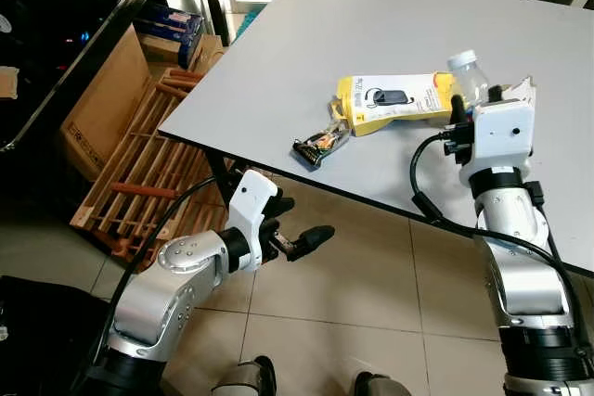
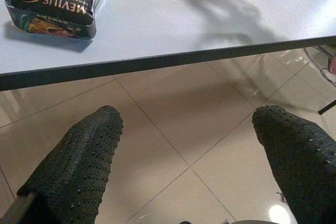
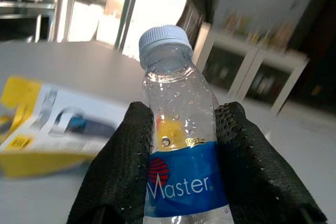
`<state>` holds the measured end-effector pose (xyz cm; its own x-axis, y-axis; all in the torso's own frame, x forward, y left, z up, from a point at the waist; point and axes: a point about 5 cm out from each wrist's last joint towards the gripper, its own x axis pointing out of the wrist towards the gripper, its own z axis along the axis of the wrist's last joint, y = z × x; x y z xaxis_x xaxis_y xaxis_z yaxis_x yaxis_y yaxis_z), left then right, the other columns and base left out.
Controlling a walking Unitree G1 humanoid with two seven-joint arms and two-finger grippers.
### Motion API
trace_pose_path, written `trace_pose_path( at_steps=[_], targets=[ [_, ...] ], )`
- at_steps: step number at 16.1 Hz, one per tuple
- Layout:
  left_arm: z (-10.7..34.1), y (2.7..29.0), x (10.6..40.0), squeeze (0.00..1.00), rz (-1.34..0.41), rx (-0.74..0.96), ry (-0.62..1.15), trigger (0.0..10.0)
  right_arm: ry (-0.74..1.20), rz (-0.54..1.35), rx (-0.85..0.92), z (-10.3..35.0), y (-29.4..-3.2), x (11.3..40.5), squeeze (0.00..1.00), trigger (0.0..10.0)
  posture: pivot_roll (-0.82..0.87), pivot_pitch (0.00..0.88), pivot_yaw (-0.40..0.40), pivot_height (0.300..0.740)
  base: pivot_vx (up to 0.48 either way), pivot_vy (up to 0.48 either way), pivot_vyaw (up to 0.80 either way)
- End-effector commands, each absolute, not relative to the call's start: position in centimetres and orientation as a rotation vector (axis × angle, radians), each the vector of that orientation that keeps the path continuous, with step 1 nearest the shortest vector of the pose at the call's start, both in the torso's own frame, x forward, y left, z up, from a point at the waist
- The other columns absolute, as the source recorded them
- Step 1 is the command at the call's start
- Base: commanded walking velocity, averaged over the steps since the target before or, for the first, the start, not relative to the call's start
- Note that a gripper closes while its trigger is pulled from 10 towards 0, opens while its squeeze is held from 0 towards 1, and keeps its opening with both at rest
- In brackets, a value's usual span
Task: Picking trash to rubbish bin
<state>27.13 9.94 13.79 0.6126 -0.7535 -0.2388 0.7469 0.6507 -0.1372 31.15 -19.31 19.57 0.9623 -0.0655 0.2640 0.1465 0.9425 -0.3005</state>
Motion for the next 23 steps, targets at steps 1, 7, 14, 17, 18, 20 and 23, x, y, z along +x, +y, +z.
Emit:
trace_pose_path(
  at_steps=[1,7,14,17,18,20,23],
  targets=[
    [14.0,10.0,27.3,0.00,-0.857,-0.020,0.283,10.0,-0.155,-0.104,-0.258,18.1,-19.9,31.2,0.00,10.0,-0.01,0.140,0.062,0.740,0.000,0.000,0.00],
    [13.6,10.2,27.2,0.00,-0.854,-0.016,0.301,10.0,0.025,-0.078,-0.150,15.8,-20.9,31.5,0.00,10.0,-0.01,0.152,0.056,0.740,0.000,0.000,0.00],
    [13.3,10.4,27.2,0.00,-0.835,-0.026,0.319,10.0,0.167,-0.020,-0.091,15.1,-21.7,32.4,1.00,10.0,-0.01,0.155,0.041,0.740,0.000,0.000,0.00],
    [13.2,10.2,26.9,0.00,-0.854,-0.021,0.323,10.0,0.182,-0.042,-0.077,15.6,-22.2,32.9,1.00,10.0,-0.01,0.156,0.041,0.740,0.000,0.000,0.00],
    [13.3,10.2,26.9,0.00,-0.858,-0.021,0.322,10.0,0.186,-0.041,-0.080,15.7,-22.2,33.0,1.00,10.0,-0.01,0.156,0.041,0.740,0.000,0.000,0.00],
    [13.5,10.2,26.9,0.00,-0.870,-0.037,0.334,10.0,0.199,-0.027,-0.090,16.2,-22.3,33.3,1.00,10.0,-0.01,0.156,0.041,0.740,0.000,0.000,0.00],
    [14.0,10.1,26.7,0.00,-0.914,-0.052,0.343,10.0,0.215,-0.008,-0.112,16.7,-22.6,33.6,1.00,10.0,-0.02,0.162,0.040,0.740,0.000,0.000,0.00]
  ],
)
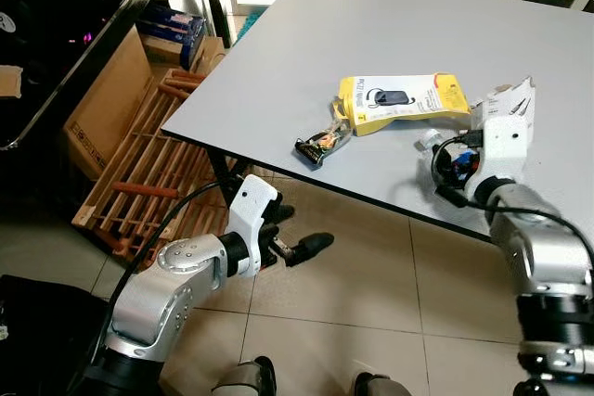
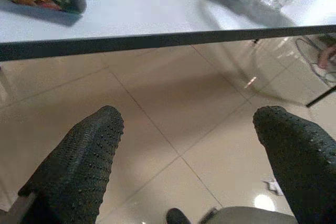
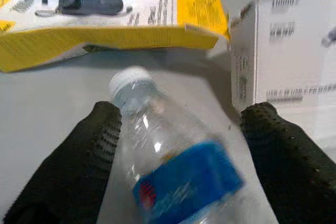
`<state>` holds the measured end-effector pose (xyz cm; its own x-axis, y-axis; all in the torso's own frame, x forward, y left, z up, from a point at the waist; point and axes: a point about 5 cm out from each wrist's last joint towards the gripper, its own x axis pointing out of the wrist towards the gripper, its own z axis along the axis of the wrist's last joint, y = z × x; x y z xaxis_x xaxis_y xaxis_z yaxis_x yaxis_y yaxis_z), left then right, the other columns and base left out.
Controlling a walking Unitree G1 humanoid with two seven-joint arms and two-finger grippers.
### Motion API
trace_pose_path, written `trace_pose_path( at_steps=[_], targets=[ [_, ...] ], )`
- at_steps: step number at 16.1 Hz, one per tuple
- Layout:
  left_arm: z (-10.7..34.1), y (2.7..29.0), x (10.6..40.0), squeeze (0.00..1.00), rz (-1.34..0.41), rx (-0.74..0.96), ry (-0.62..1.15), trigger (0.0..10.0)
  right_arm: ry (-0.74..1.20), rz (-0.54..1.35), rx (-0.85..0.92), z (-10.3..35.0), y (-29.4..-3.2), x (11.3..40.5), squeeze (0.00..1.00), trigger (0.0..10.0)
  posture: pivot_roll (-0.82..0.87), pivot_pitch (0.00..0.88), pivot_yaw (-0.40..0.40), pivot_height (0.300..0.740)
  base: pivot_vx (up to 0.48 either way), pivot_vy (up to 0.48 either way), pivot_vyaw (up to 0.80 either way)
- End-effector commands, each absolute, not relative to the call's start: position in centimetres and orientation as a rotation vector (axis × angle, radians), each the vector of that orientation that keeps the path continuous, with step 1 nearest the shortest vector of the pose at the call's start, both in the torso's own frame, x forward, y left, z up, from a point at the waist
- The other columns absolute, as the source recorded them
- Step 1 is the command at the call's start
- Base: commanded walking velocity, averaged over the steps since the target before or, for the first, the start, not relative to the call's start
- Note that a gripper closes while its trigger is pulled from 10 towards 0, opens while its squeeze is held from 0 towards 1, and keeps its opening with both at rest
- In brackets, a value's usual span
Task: Picking trash to rubbish bin
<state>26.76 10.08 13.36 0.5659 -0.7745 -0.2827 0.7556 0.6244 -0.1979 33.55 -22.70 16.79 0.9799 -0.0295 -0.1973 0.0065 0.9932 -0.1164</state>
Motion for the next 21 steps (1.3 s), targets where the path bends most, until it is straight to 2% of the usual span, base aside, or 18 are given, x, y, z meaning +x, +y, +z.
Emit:
trace_pose_path(
  at_steps=[1,11,15,21],
  targets=[
    [14.5,10.1,26.7,0.00,-0.945,-0.056,0.344,10.0,0.223,0.011,-0.137,17.1,-22.9,33.8,1.00,10.0,-0.02,0.162,0.039,0.740,0.000,0.000,0.00],
    [16.2,9.2,25.2,0.00,-1.067,-0.094,0.314,10.0,0.311,0.087,-0.218,16.8,-23.8,34.2,1.00,10.0,-0.02,0.165,0.025,0.740,0.000,0.000,0.00],
    [17.2,8.8,24.1,0.00,-1.169,-0.127,0.303,10.0,0.342,0.131,-0.241,17.1,-24.0,34.8,1.00,10.0,-0.02,0.168,0.016,0.740,0.000,0.000,0.00],
    [16.3,9.1,23.5,0.00,-1.187,-0.128,0.373,10.0,0.452,0.182,-0.230,15.7,-24.0,35.1,1.00,10.0,-0.02,0.172,0.009,0.740,0.000,0.000,0.00]
  ],
)
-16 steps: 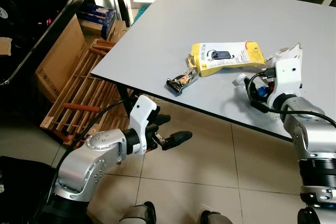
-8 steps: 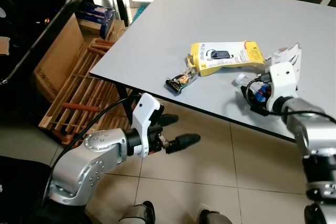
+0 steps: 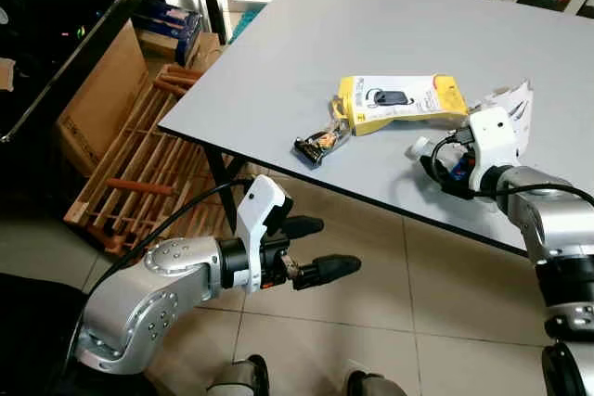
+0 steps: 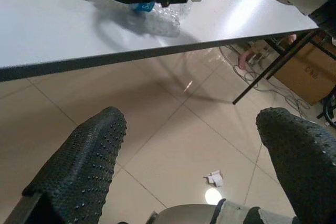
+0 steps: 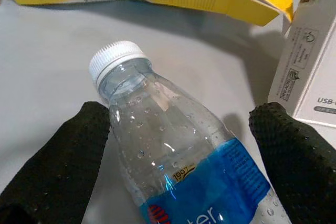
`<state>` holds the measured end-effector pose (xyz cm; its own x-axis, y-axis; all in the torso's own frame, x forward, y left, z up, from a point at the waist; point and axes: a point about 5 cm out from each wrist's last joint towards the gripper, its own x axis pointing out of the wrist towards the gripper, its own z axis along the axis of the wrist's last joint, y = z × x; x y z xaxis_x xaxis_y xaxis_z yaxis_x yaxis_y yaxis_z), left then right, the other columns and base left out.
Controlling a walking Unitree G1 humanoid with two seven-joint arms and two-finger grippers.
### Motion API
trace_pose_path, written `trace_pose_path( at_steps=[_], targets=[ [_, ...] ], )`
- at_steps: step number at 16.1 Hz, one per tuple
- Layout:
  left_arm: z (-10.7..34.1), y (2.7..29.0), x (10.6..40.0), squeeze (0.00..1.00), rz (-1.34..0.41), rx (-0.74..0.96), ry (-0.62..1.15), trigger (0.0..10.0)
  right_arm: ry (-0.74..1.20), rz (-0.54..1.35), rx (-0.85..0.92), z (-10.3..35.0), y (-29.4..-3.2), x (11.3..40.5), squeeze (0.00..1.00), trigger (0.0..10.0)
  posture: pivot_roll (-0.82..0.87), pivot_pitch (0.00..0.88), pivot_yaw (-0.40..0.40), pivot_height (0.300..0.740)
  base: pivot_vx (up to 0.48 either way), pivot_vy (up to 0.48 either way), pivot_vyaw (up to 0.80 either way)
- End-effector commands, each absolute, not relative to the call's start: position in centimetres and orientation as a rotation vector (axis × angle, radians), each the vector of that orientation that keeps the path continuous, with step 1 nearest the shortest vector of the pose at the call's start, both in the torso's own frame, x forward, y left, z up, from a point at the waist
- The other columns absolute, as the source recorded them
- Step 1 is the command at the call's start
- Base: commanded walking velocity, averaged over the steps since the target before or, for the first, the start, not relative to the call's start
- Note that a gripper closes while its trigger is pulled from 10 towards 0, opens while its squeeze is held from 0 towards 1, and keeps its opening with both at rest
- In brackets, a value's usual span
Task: Picking trash to rubbish bin
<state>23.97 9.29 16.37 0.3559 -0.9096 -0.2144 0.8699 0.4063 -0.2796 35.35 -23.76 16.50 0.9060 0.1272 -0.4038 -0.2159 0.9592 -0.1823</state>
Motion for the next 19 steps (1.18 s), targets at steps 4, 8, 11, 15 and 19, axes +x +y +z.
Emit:
trace_pose_path(
  at_steps=[4,8,11,15,19],
  targets=[
    [16.3,9.4,23.5,0.00,-1.191,-0.124,0.390,10.0,0.513,0.232,-0.246,15.0,-24.2,35.1,0.00,10.0,-0.02,0.173,0.010,0.740,0.000,0.000,0.00],
    [16.1,9.3,23.4,0.00,-1.194,-0.126,0.403,10.0,0.636,0.311,-0.208,13.2,-25.2,34.3,0.00,10.0,-0.02,0.169,0.007,0.740,0.000,0.000,0.00],
    [16.5,9.6,23.4,0.00,-1.203,-0.137,0.399,10.0,0.690,0.375,-0.185,12.5,-25.6,34.0,0.00,10.0,-0.01,0.166,0.007,0.740,0.000,0.000,0.00],
    [16.6,9.8,23.5,0.00,-1.221,-0.115,0.387,10.0,0.691,0.438,-0.295,13.2,-26.9,34.1,0.00,10.0,0.00,0.159,0.012,0.740,0.000,0.000,0.00],
    [16.5,9.5,23.3,0.00,-1.229,-0.116,0.388,10.0,0.669,0.483,-0.401,13.7,-27.2,34.3,0.00,10.0,0.00,0.154,0.010,0.740,0.000,0.000,0.00]
  ],
)
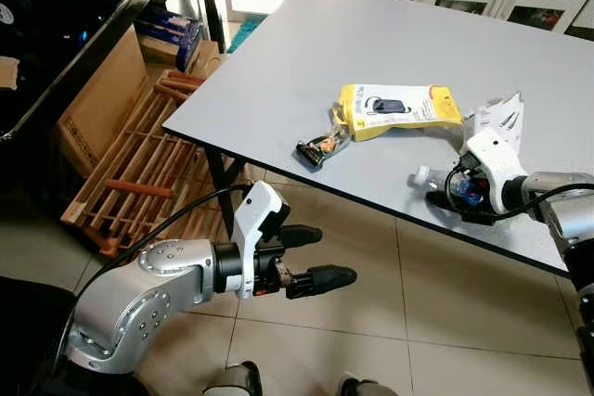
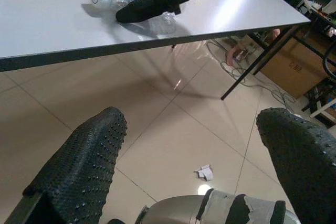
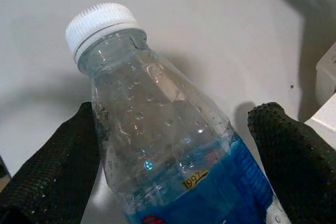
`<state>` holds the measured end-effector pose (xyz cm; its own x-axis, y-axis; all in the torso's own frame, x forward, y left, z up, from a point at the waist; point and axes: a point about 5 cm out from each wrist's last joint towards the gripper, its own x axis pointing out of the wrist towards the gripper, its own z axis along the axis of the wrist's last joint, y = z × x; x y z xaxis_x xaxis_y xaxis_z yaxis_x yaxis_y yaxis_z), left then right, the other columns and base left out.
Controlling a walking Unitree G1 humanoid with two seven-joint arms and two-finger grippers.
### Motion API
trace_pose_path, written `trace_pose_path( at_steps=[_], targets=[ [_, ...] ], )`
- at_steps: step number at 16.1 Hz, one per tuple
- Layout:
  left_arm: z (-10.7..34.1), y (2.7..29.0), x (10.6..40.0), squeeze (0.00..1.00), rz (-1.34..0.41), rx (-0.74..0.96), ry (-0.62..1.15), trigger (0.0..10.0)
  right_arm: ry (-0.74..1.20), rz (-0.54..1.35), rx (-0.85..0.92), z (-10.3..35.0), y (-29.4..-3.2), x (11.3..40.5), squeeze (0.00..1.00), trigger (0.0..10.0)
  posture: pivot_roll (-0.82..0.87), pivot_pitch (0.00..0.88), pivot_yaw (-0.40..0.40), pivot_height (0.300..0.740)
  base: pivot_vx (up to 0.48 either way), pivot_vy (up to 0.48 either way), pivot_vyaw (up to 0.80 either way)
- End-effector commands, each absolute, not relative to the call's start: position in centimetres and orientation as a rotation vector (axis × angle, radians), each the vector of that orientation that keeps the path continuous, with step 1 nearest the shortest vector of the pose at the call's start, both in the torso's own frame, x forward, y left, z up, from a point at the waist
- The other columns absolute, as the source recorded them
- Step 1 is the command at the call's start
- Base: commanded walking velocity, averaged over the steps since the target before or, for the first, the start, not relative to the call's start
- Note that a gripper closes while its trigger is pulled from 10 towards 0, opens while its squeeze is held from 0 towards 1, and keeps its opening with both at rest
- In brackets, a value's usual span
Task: Picking trash to rubbish bin
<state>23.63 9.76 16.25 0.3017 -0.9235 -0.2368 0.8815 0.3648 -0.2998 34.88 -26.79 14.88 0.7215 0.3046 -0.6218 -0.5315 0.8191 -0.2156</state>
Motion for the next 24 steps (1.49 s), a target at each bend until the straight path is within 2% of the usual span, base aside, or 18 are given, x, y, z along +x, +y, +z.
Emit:
trace_pose_path(
  at_steps=[1,2,20,21,24],
  targets=[
    [16.6,9.5,23.2,0.00,-1.227,-0.117,0.388,10.0,0.667,0.487,-0.407,13.6,-27.1,34.3,0.00,3.3,0.00,0.154,0.010,0.740,0.000,0.000,0.00],
    [16.6,9.5,23.2,0.00,-1.226,-0.117,0.387,10.0,0.665,0.490,-0.409,13.5,-27.0,34.3,0.00,0.0,0.00,0.154,0.010,0.740,0.000,0.000,0.00],
    [16.4,9.6,23.4,0.00,-1.204,-0.106,0.387,10.0,0.647,0.502,-0.422,12.5,-27.0,34.2,0.00,0.0,0.00,0.159,0.012,0.740,0.000,0.000,0.00],
    [16.2,9.7,23.5,0.00,-1.198,-0.103,0.389,10.0,0.615,0.473,-0.402,12.4,-26.9,34.2,0.00,10.0,0.00,0.155,0.018,0.740,0.000,0.000,0.00],
    [16.1,9.8,23.7,0.00,-1.189,-0.096,0.389,10.0,0.422,0.313,-0.399,13.9,-26.6,35.2,0.00,10.0,0.00,0.155,0.019,0.740,0.000,0.000,0.00]
  ],
)
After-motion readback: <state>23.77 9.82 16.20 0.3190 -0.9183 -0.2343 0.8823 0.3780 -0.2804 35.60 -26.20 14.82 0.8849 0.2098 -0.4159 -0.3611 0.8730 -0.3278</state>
